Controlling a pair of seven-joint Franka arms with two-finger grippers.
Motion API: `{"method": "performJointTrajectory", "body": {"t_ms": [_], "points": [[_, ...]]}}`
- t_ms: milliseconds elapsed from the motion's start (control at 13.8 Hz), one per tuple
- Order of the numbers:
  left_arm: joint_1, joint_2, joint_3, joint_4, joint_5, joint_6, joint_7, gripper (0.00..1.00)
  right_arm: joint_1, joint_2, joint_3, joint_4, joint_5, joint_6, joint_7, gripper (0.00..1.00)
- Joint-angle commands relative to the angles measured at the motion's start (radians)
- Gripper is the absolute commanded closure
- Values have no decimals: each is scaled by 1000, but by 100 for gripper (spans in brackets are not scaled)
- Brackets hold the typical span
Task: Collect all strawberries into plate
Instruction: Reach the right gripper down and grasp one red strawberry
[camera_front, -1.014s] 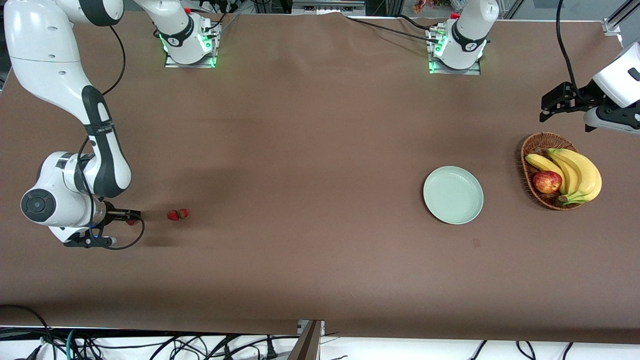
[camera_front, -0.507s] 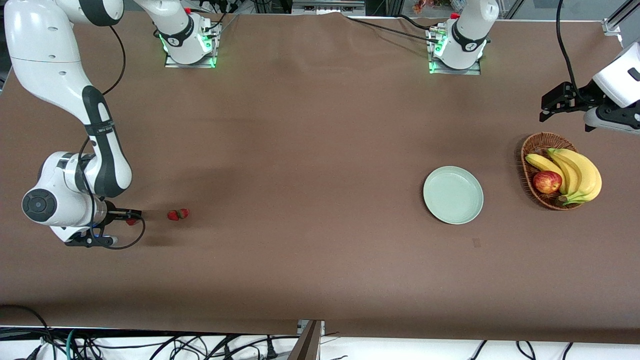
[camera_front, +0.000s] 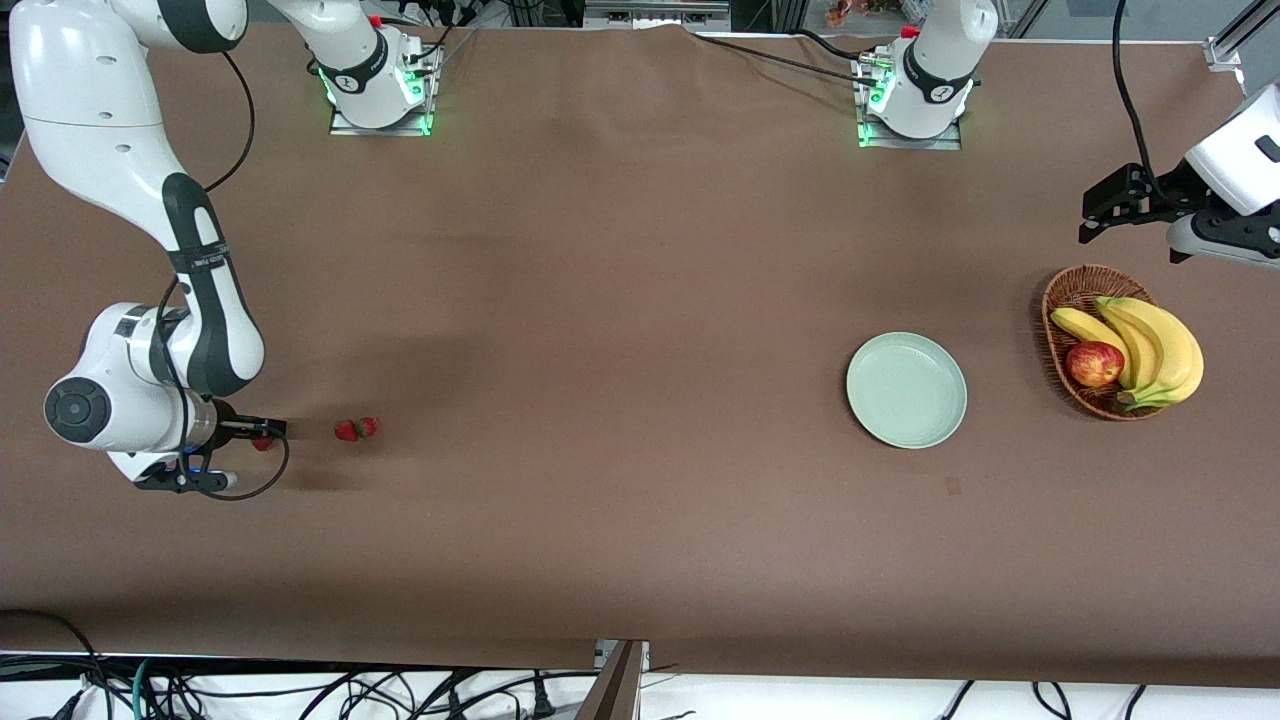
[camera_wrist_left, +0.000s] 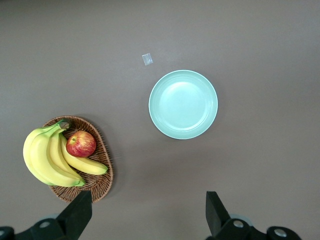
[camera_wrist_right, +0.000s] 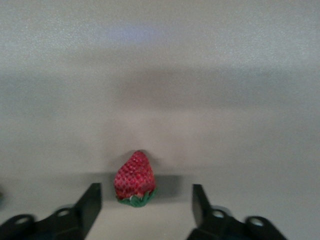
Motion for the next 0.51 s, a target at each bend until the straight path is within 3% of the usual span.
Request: {"method": "performJointTrajectory", "body": {"t_ms": [0,145,435], "points": [[-6,12,9,26,-14,-21,9,0,-14,0,12,-10,16,16,-9,43],[-6,12,9,26,-14,-22,10,0,-14,0,12,-10,16,16,-9,59],[-6,12,9,26,-14,-22,10,0,-14,0,12,-7,16,16,-8,62]]}}
